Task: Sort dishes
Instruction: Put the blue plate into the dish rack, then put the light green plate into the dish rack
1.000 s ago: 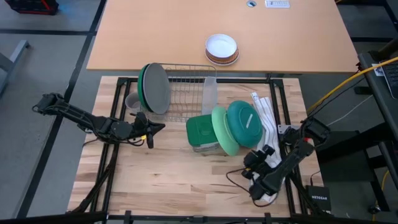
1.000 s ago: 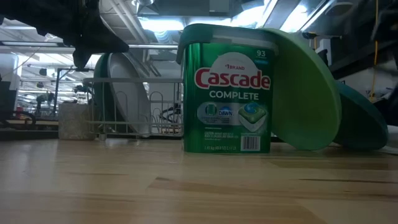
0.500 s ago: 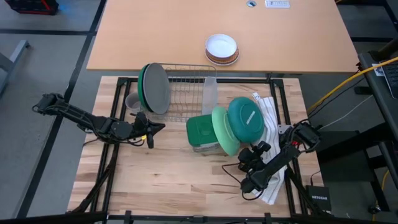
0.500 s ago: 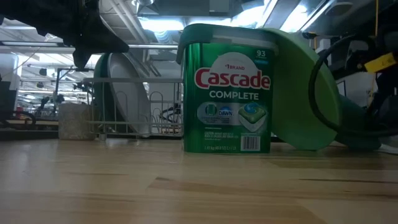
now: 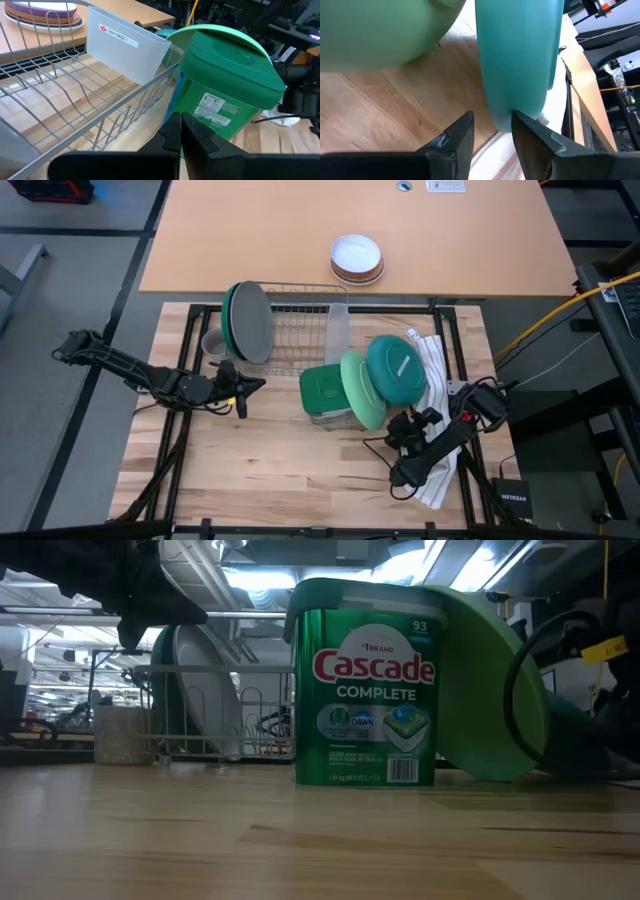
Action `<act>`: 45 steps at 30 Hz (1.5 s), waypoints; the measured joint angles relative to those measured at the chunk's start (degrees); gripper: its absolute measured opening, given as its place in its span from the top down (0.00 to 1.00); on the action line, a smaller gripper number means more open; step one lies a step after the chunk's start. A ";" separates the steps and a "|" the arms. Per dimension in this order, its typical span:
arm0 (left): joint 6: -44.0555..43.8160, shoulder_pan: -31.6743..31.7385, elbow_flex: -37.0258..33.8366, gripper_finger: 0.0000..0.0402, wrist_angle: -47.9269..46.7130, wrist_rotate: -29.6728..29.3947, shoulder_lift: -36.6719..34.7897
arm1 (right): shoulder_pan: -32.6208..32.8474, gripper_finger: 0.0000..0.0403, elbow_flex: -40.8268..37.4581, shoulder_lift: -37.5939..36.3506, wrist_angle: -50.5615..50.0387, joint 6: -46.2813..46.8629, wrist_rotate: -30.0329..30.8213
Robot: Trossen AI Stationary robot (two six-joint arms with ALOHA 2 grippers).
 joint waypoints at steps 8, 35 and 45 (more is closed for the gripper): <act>-0.01 0.00 0.00 1.00 0.02 0.00 0.00 | -0.72 0.67 0.00 2.68 0.43 0.44 0.45; -0.02 0.00 0.00 1.00 0.00 0.00 0.00 | -10.03 0.97 -0.02 5.55 -3.24 0.39 4.56; -0.02 0.00 0.00 1.00 0.00 0.00 0.00 | -10.01 0.98 0.00 5.55 -4.83 1.68 4.55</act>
